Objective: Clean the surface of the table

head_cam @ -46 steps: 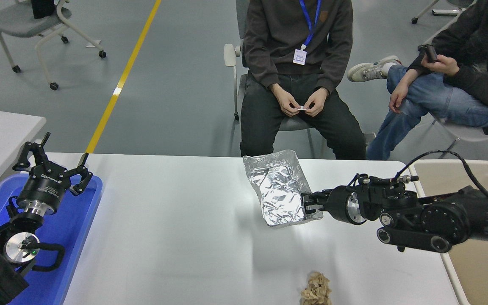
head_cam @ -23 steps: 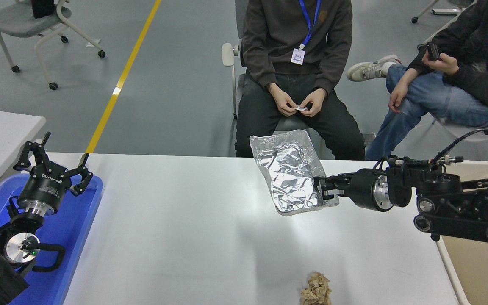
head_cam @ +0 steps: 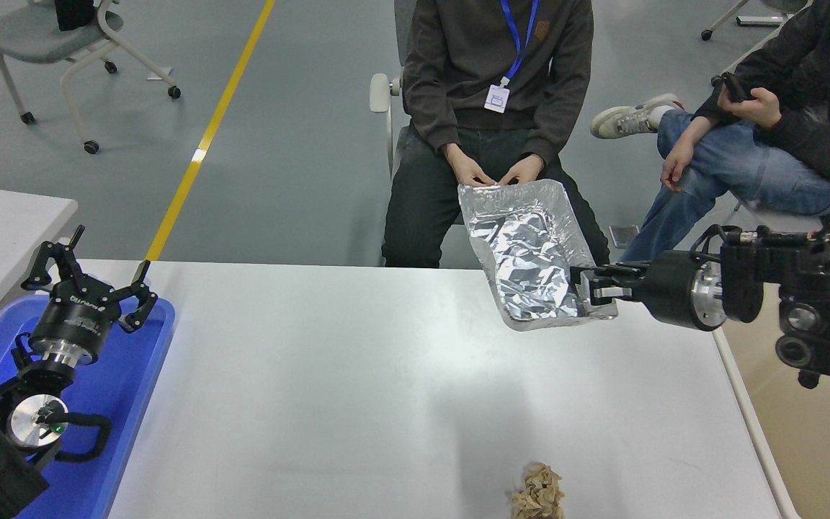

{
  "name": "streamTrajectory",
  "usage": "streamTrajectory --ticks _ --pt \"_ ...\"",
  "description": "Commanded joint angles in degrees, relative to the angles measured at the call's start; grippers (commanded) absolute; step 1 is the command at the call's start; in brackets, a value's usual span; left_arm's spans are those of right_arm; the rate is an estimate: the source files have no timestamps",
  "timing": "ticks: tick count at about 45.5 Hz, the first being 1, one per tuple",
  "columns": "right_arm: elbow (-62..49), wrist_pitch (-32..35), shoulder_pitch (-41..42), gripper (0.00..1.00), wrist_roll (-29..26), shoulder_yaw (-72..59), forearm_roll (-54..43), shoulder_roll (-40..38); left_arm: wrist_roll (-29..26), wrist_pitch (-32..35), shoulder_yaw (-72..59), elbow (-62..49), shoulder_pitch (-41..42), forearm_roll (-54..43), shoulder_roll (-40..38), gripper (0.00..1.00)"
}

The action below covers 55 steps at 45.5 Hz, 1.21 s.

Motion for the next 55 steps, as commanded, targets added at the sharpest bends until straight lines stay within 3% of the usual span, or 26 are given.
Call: streamTrajectory --ticks 1,34,55 --pt "1.2 5.0 0.3 0.00 0.0 5.2 -0.1 -5.6 0.0 0.0 0.1 0.0 0.0 0.0 0.0 1.00" --pt "0.0 9.2 -0.7 0.00 0.3 6.4 -0.3 -16.5 0.0 0.0 0.1 0.0 0.0 0.0 0.0 1.00" --pt "-11.6 9.6 -5.7 0.00 3.2 6.3 0.0 -21.4 0.0 0.0 0.1 0.0 0.0 0.0 0.0 1.00"
